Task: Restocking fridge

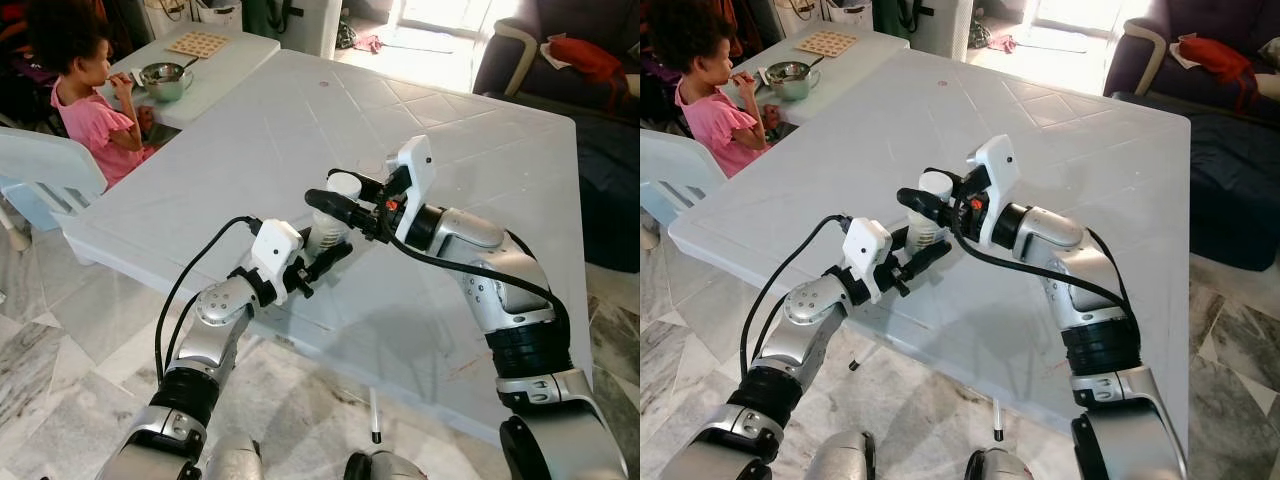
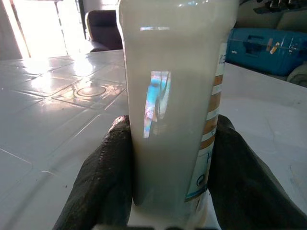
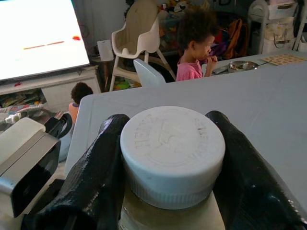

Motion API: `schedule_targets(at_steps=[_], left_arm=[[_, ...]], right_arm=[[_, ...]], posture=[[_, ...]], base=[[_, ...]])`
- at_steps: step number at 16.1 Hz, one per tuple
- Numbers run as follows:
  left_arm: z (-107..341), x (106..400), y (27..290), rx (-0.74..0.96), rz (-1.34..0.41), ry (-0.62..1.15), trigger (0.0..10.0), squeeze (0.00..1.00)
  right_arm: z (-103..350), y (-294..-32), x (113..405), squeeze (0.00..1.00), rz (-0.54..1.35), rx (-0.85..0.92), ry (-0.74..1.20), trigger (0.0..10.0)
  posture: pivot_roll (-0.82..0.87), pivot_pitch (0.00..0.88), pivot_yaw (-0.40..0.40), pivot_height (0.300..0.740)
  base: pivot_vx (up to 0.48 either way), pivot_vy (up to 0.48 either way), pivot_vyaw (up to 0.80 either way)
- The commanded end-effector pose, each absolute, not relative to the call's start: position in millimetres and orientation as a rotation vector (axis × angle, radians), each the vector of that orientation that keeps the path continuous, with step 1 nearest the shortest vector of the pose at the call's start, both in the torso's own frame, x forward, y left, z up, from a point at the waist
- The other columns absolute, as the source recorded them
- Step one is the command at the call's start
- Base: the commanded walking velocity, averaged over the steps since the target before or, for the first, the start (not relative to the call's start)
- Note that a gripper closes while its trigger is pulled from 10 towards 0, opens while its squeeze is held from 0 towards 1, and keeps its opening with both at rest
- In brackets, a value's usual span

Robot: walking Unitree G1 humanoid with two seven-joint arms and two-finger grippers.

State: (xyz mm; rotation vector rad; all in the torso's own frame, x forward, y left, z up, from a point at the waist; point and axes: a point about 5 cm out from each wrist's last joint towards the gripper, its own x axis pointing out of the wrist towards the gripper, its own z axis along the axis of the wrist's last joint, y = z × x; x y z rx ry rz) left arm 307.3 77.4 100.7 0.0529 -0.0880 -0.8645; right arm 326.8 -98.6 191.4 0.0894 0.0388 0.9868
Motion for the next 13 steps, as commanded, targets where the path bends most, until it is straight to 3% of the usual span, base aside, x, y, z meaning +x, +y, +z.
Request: schedule_targets(at_steps=[1,2,3,4,8,9,13], left_arm=[[107.8,312.3,74.4,0.067,-0.856,-0.115,0.0,0.00],[107.5,312.8,74.6,0.072,-0.848,-0.116,0.0,0.00],[106.6,313.3,75.4,0.088,-0.842,-0.111,2.9,0.16],[104.8,313.3,75.6,0.072,-0.853,-0.093,10.0,1.00],[95.8,321.8,92.0,0.248,-0.748,-0.038,10.0,1.00],[93.1,326.1,107.6,0.330,-0.694,-0.012,10.0,1.00],[86.4,322.6,127.3,0.474,-0.749,0.030,10.0,1.00]], right_arm=[[196.8,-96.9,329.5,0.00,0.976,0.109,0.029,0.0],[198.3,-97.1,330.8,0.00,0.964,0.132,0.025,0.0],[199.8,-96.5,331.0,0.00,0.962,0.149,0.019,0.0],[200.6,-95.9,330.9,0.00,0.962,0.153,0.016,0.0],[202.4,-93.5,330.1,0.00,0.923,0.092,-0.028,0.0],[200.9,-95.2,332.1,0.00,0.854,0.042,-0.045,0.0],[198.2,-105.8,341.0,0.00,0.709,-0.012,-0.078,0.0]], posture=[[0.05,0.004,-0.065,0.740],[0.05,0.004,-0.065,0.740],[0.05,0.001,-0.065,0.740],[0.05,0.001,-0.065,0.740],[0.05,0.000,-0.057,0.740],[0.05,0.000,-0.050,0.740],[0.05,0.006,-0.032,0.740]], base=[[0.000,0.000,0.00],[0.000,0.000,0.00],[0.000,0.000,0.00],[0.000,0.000,0.00],[0.000,0.000,0.00],[0.000,0.000,0.00],[0.000,0.000,0.00]])
